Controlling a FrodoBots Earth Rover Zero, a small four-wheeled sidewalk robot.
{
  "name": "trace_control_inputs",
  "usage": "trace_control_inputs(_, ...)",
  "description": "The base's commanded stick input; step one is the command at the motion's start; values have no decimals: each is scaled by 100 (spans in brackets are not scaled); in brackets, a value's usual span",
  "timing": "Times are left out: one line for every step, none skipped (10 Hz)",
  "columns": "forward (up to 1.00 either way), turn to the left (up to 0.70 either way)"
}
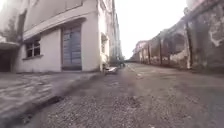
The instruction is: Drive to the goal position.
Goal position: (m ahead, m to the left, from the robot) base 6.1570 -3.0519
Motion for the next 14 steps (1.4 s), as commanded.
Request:
trace_control_inputs(0,0)
trace_control_inputs(0,0)
trace_control_inputs(0,0)
trace_control_inputs(0,0)
trace_control_inputs(-35,0)
trace_control_inputs(-57,0)
trace_control_inputs(-7,0)
trace_control_inputs(0,0)
trace_control_inputs(0,0)
trace_control_inputs(0,0)
trace_control_inputs(0,0)
trace_control_inputs(0,0)
trace_control_inputs(0,0)
trace_control_inputs(0,0)
